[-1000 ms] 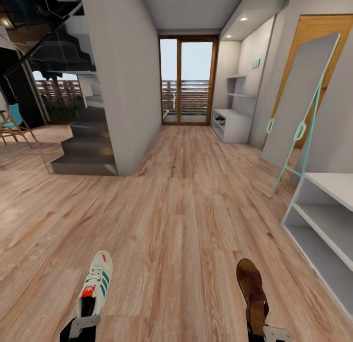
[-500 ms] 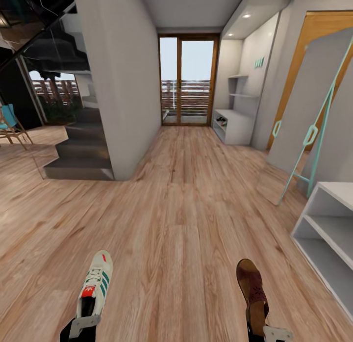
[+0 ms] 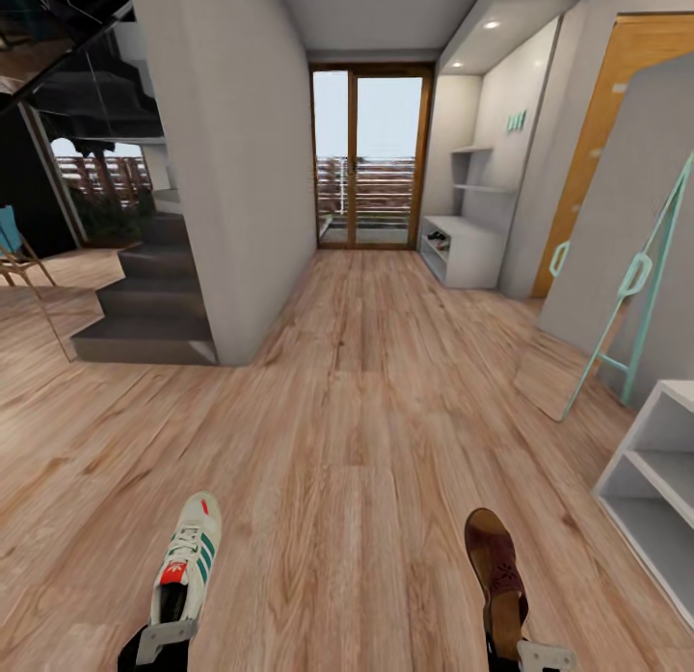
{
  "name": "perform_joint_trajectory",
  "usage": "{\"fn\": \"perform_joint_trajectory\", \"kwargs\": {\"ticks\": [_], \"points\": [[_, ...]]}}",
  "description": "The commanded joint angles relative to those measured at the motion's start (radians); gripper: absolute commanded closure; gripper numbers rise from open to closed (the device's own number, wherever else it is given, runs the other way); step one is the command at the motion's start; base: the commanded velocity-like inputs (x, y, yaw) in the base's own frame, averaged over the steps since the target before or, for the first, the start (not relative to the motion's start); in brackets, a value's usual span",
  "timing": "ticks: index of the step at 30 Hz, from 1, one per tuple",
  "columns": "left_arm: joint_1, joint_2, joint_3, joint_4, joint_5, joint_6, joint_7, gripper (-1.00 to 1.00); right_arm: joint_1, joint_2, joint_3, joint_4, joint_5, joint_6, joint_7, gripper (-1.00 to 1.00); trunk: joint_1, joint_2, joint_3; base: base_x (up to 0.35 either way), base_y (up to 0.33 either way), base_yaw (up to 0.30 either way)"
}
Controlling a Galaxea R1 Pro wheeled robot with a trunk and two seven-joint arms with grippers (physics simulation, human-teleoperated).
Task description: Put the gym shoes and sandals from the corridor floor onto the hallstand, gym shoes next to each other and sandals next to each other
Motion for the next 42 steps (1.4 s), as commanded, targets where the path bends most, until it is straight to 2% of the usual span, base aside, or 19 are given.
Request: {"fn": "perform_joint_trajectory", "kwargs": {"ticks": [1,22,30,42], "points": [[-0.001,-0.001,0.008,0.001,-0.009,-0.003,-0.003,1.00,-0.001,0.000,-0.001,0.001,0.006,-0.002,-0.004,1.00,0.000,0.000,-0.001,0.338,0.000,0.000],[-0.001,-0.001,0.008,0.001,-0.010,-0.003,-0.003,1.00,-0.001,0.000,-0.003,-0.001,0.005,-0.003,-0.004,1.00,0.000,0.000,-0.001,0.338,0.000,0.000],[-0.001,-0.002,0.008,0.038,-0.011,-0.006,-0.003,1.00,-0.001,-0.001,-0.004,-0.001,0.003,-0.004,-0.005,1.00,0.000,0.000,-0.001,0.338,0.000,0.000],[-0.001,-0.002,0.011,0.049,-0.006,-0.007,-0.003,1.00,-0.001,0.000,-0.003,-0.001,0.002,-0.004,-0.005,1.00,0.000,0.000,-0.001,0.338,0.000,0.000]]}}
